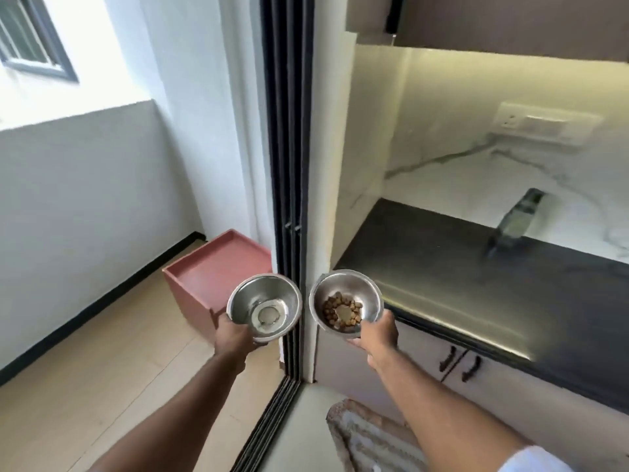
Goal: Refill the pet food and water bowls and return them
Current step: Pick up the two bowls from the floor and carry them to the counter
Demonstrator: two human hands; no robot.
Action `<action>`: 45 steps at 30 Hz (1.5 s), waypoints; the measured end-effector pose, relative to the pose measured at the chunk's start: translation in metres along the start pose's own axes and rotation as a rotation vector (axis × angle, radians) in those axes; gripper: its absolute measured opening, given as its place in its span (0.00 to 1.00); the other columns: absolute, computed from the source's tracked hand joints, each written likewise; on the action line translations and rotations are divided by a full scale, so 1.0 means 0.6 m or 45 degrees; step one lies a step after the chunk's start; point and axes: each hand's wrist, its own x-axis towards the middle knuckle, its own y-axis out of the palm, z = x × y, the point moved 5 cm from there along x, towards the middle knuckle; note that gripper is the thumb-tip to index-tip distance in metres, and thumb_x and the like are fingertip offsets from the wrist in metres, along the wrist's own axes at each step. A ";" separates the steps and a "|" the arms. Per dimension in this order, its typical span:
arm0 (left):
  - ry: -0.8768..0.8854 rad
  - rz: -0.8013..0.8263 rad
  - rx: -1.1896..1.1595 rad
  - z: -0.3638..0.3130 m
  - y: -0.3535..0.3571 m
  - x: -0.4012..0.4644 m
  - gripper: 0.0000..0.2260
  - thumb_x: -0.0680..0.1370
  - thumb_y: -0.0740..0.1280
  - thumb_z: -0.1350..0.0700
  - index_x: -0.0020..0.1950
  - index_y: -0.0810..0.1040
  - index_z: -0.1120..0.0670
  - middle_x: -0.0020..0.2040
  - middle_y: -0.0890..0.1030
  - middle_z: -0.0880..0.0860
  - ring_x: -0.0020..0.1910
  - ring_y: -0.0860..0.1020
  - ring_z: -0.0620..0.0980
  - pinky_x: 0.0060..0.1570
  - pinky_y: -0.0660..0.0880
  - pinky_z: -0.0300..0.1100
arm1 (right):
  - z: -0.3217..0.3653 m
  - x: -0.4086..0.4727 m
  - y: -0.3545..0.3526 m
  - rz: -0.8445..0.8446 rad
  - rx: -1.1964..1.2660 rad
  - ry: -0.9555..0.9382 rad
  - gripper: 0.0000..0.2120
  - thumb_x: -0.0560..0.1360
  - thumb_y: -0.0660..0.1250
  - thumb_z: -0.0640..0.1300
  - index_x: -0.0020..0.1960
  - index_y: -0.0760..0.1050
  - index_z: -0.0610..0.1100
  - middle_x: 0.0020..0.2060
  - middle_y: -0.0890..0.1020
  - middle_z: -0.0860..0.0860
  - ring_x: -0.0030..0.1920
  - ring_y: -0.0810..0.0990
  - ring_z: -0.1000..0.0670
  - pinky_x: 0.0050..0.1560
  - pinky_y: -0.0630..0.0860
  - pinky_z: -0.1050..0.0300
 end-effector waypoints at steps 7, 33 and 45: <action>0.093 0.253 0.188 -0.030 0.182 -0.035 0.21 0.68 0.73 0.61 0.59 0.74 0.57 0.53 0.79 0.60 0.43 0.85 0.60 0.32 0.84 0.57 | 0.007 0.047 -0.181 -0.288 0.226 0.041 0.19 0.82 0.66 0.35 0.71 0.69 0.43 0.65 0.75 0.40 0.51 0.81 0.40 0.35 0.86 0.45; 0.041 0.473 0.465 -0.098 0.743 0.044 0.16 0.79 0.66 0.67 0.66 0.70 0.59 0.58 0.77 0.62 0.46 0.83 0.62 0.39 0.85 0.59 | 0.052 0.403 -0.446 -0.564 0.431 0.250 0.22 0.78 0.65 0.26 0.68 0.69 0.41 0.60 0.76 0.38 0.46 0.84 0.37 0.35 0.86 0.44; 0.062 0.512 0.597 -0.104 0.774 0.114 0.21 0.78 0.66 0.68 0.70 0.71 0.58 0.57 0.79 0.59 0.44 0.83 0.57 0.31 0.83 0.47 | 0.068 0.455 -0.417 -0.557 0.455 0.301 0.19 0.80 0.65 0.29 0.68 0.70 0.43 0.61 0.76 0.40 0.48 0.84 0.38 0.36 0.86 0.46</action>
